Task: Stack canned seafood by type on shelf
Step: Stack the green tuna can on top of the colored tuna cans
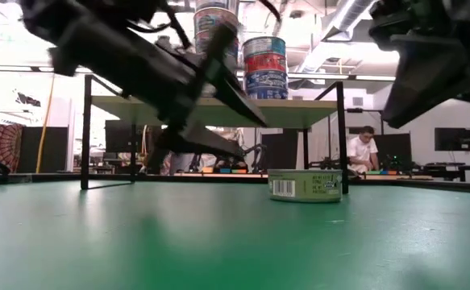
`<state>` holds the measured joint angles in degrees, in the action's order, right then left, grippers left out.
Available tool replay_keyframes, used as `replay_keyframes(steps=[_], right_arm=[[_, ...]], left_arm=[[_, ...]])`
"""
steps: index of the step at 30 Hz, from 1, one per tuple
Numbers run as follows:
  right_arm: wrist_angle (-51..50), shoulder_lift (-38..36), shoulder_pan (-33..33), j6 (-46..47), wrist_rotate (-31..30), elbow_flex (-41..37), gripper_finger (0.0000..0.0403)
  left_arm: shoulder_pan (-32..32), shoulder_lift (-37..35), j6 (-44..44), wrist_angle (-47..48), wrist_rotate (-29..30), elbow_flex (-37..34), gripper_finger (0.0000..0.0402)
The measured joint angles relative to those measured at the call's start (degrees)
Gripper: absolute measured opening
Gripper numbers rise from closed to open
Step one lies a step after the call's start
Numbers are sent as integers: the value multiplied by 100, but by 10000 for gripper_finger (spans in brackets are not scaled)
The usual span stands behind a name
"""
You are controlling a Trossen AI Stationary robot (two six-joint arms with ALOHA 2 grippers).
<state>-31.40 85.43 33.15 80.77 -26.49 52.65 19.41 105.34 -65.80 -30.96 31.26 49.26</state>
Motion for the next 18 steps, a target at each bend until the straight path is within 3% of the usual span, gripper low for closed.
replay_keyframes(steps=[9, 14, 18], right_arm=[[-394, -83, 462, 350, -126, 2, 66], [-453, -83, 605, 351, -207, 2, 66], [-466, -83, 657, 317, -211, 2, 66]], left_arm=[[-303, 839, 218, 2380, -261, 1711, 150], [-272, 902, 200, 3037, -327, 1982, 110], [-243, 893, 255, 3223, -458, 1991, 55]])
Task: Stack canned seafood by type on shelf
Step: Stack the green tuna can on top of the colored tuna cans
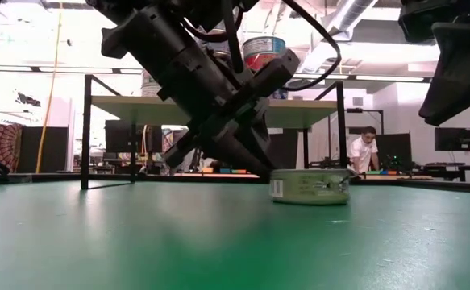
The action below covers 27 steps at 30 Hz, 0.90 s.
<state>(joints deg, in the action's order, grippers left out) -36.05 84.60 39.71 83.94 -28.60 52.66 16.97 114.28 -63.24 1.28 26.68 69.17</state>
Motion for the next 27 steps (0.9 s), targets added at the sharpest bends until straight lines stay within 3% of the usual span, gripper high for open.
replay_keyframes(steps=[3, 11, 19, 23, 27], right_arm=[[52, 0, 3, -173, 2, 0, 66], [491, 2, -45, -1497, 18, 0, 74], [1315, 2, -618, -2292, 1108, 0, 167], [1325, 2, -839, -2385, 1196, -2, 209], [1461, 2, -948, -2474, 1200, -2, 222]], left_arm=[[-2, -9, 299, 66, -176, 9, 12], [137, -22, 1017, 171, -358, 9, 1], [135, -17, 1171, 405, -479, 2, 0], [131, -9, 1062, 825, -348, -2, 0], [140, -7, 799, 1389, -274, -12, 0]])
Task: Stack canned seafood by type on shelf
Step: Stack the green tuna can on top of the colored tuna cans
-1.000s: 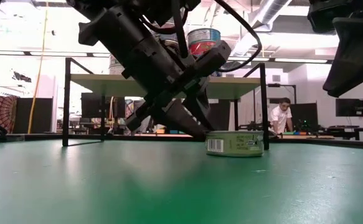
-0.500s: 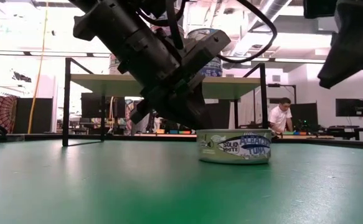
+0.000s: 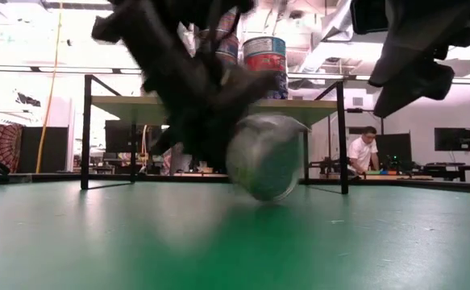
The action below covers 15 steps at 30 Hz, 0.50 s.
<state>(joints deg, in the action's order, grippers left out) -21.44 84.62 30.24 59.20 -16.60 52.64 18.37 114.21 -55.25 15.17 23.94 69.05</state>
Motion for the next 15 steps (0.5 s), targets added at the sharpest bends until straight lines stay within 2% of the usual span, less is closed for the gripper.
replay_keyframes(steps=[8, 15], right_arm=[[87, 0, -133, -138, -7, 0, 219], [75, 2, -190, -276, -3, 0, 218]], left_arm=[[106, -4, -98, 259, 49, -4, 0], [355, -480, -21, 1015, -47, -41, 0]])
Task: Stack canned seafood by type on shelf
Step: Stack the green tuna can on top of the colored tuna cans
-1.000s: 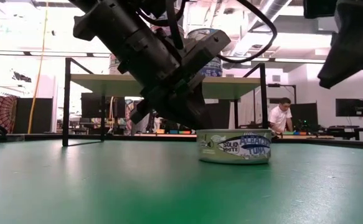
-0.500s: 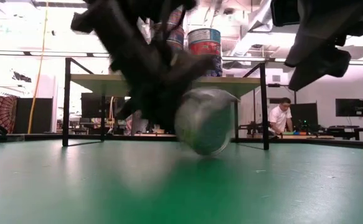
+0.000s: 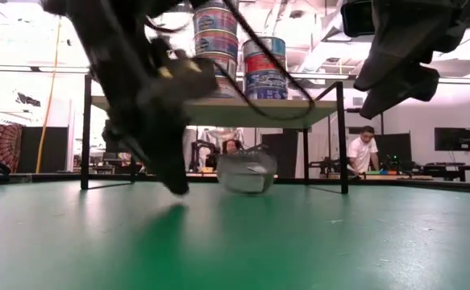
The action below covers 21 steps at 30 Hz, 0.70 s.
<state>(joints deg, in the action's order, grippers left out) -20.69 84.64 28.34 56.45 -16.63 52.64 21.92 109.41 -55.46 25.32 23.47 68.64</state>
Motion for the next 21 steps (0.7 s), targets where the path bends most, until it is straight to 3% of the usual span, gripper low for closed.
replay_keyframes(steps=[4, 9, 13, 18, 21], right_arm=[[-12, 0, 2, -137, -1, 0, 218], [-11, 0, -40, -531, -314, -7, 218], [-26, 2, -66, -385, -491, -13, 218], [-23, 2, 241, 148, -584, -13, 218], [-18, 2, 481, 470, -661, -13, 218]], left_arm=[[149, -437, 78, 170, 124, 12, 0], [198, -496, 423, -117, 786, 20, 21], [88, -410, 992, -536, 1497, 24, 70], [-84, -331, 1420, -837, 2865, 27, 142], [-188, -263, 1467, -984, 3016, 12, 169]])
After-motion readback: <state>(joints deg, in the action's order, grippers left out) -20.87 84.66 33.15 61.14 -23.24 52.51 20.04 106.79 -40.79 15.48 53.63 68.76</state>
